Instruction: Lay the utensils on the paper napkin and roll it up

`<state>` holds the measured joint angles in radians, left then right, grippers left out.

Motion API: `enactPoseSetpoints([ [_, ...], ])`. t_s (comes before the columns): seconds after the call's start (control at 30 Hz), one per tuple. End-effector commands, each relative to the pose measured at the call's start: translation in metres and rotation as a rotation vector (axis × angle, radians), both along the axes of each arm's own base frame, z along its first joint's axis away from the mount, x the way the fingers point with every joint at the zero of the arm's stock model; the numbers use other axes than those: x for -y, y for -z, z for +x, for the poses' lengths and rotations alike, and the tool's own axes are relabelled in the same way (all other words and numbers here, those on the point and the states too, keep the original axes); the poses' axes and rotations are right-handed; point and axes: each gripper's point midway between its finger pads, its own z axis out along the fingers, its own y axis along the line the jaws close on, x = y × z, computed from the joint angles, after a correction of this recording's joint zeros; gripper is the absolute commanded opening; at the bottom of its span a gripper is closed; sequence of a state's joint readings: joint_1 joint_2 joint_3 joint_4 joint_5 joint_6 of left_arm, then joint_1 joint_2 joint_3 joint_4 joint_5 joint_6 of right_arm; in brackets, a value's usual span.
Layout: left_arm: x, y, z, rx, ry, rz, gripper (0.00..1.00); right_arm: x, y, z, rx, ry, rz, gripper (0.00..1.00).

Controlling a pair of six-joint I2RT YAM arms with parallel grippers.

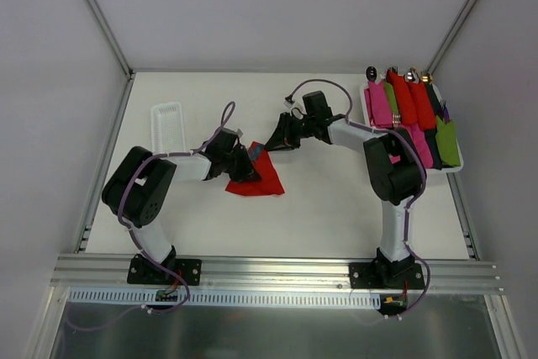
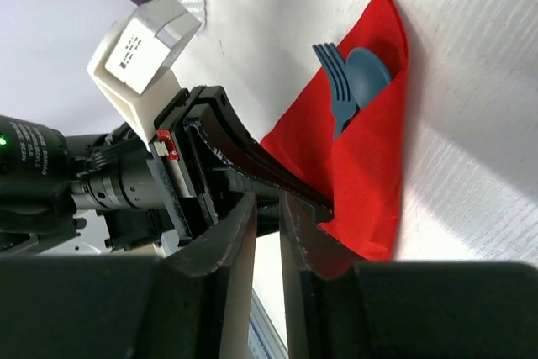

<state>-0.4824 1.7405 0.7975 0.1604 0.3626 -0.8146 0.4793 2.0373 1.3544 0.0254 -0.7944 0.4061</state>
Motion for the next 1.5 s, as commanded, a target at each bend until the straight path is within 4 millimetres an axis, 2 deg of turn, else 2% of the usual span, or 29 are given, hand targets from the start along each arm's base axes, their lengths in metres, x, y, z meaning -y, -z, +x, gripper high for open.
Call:
enactPoseSetpoints([
  [0.0, -0.016, 0.023, -0.026, -0.046, 0.09, 0.073, 0.0, -0.009, -0.011, -0.005, 0.04, -0.1, 0.043, 0.2],
  [0.07, -0.015, 0.026, -0.031, -0.045, 0.126, 0.072, 0.0, -0.015, -0.011, -0.011, 0.022, -0.139, 0.067, 0.2],
  [0.2, -0.011, 0.026, -0.039, -0.051, 0.192, 0.042, 0.0, -0.024, 0.002, -0.029, -0.007, -0.202, 0.054, 0.19],
  [0.37, -0.012, 0.023, -0.039, -0.014, 0.228, 0.049, 0.0, -0.024, 0.033, -0.048, 0.016, -0.242, -0.08, 0.18],
  [0.57, -0.012, 0.017, -0.04, 0.031, 0.298, 0.053, 0.0, -0.014, 0.057, -0.05, 0.023, -0.24, -0.182, 0.17],
  [0.8, -0.011, 0.011, -0.04, 0.071, 0.371, 0.056, 0.0, -0.01, 0.08, -0.048, 0.012, -0.234, -0.237, 0.17],
  [1.03, -0.014, -0.001, -0.036, 0.135, 0.396, 0.079, 0.0, -0.002, 0.091, -0.053, -0.037, -0.201, -0.269, 0.16],
  [1.17, -0.01, -0.022, -0.03, 0.179, 0.367, 0.052, 0.09, 0.006, 0.095, -0.059, -0.06, -0.157, -0.299, 0.15],
  [1.23, -0.008, -0.026, -0.028, 0.17, 0.345, 0.04, 0.11, 0.009, 0.098, -0.063, -0.103, -0.127, -0.31, 0.14],
  [1.37, -0.007, -0.018, -0.032, 0.085, 0.291, 0.022, 0.09, 0.022, 0.109, -0.074, -0.189, -0.061, -0.331, 0.13],
  [1.47, -0.01, -0.007, -0.033, 0.047, 0.265, 0.04, 0.04, 0.025, 0.105, -0.078, -0.212, -0.022, -0.33, 0.11],
])
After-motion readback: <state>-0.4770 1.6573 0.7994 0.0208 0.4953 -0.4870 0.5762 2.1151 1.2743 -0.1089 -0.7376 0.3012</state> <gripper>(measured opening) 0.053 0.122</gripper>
